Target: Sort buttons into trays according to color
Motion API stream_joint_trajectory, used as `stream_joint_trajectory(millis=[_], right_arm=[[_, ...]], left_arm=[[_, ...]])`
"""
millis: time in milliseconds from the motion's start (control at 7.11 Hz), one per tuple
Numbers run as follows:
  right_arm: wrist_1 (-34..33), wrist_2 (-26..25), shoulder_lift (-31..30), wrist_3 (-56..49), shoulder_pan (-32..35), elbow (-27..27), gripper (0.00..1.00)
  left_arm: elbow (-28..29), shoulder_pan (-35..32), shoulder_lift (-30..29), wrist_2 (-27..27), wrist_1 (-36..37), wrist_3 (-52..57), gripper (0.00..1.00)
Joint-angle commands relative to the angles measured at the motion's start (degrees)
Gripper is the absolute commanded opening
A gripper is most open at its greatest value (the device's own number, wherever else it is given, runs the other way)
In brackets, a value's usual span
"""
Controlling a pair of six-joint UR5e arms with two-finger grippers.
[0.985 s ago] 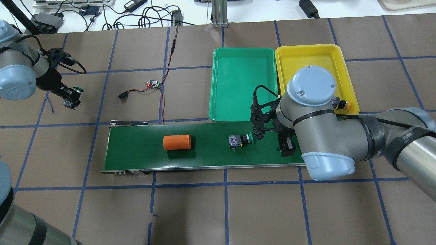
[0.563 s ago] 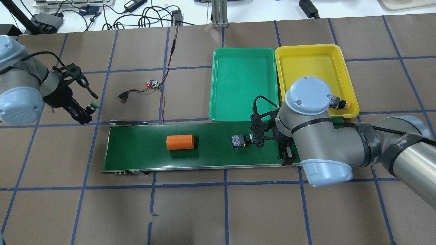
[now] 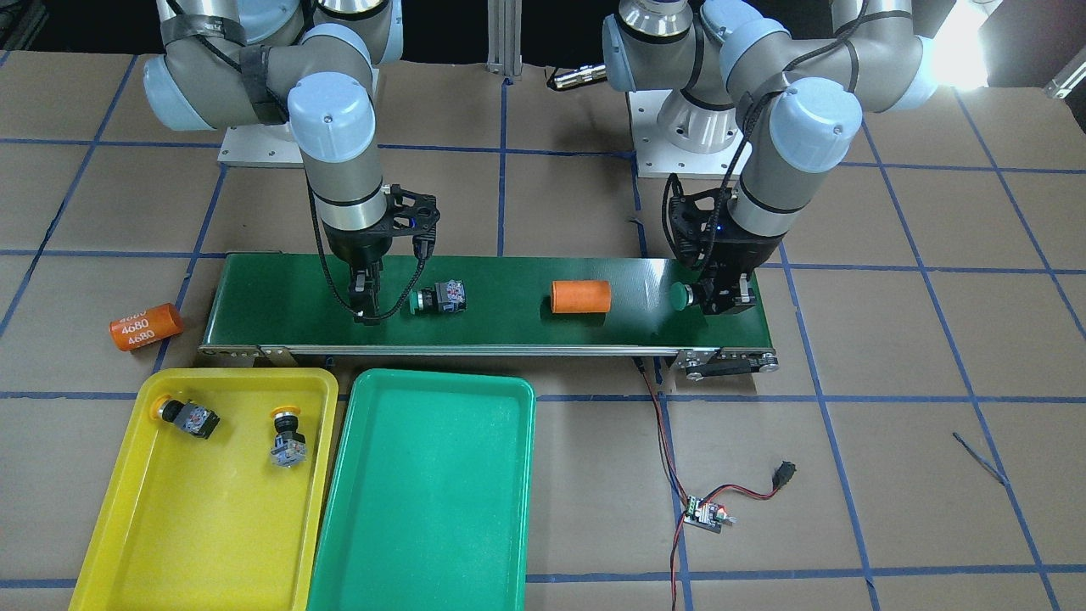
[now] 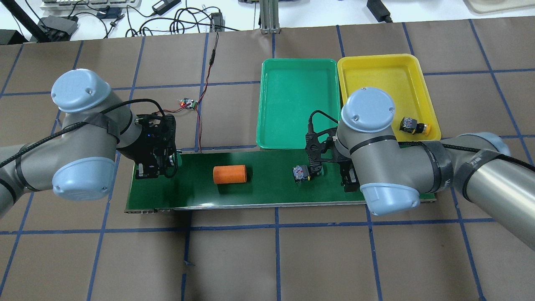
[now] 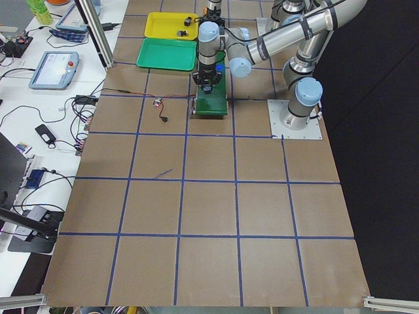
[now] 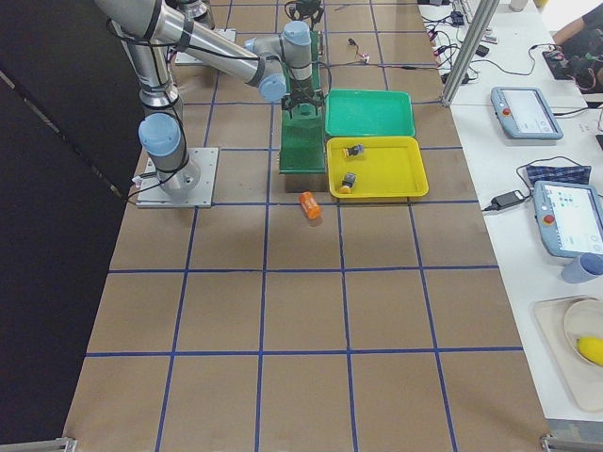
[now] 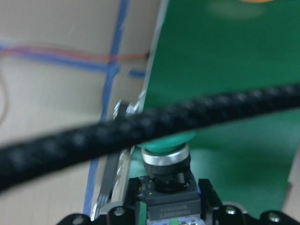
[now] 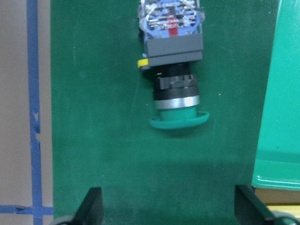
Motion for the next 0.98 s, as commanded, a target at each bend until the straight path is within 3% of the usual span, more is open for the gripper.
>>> stream_joint_trajectory(millis=[0, 141, 281, 422, 563, 844], right_arm=[[0.0, -0.3, 1.2, 0.5, 1.8, -1.3, 1.00], [-0.5, -0.1, 2.0, 2.3, 2.6, -1.0, 1.00], [-0.6, -0.1, 2.3, 2.5, 3.4, -0.6, 1.00], [-0.5, 0.0, 2.3, 3.3, 3.6, -0.5, 0.98], [-0.5, -0.3, 2.2, 3.5, 3.7, -0.6, 0.75], [-0.4, -1.1, 2.0, 3.1, 3.7, -0.6, 0.08]], left_arm=[[-2.0, -1.1, -0.4, 0.6, 1.4, 4.3, 0.00], [-2.0, -1.1, -1.6, 1.1, 2.0, 4.1, 0.11], [-2.0, -1.1, -1.7, 1.3, 2.2, 4.0, 0.59], [-2.0, -1.1, -1.7, 1.3, 2.2, 1.9, 0.92], [-2.3, -1.1, -1.7, 1.2, 2.1, -3.0, 1.00], [-0.2, -1.6, -0.1, 1.3, 2.2, -9.5, 1.00]])
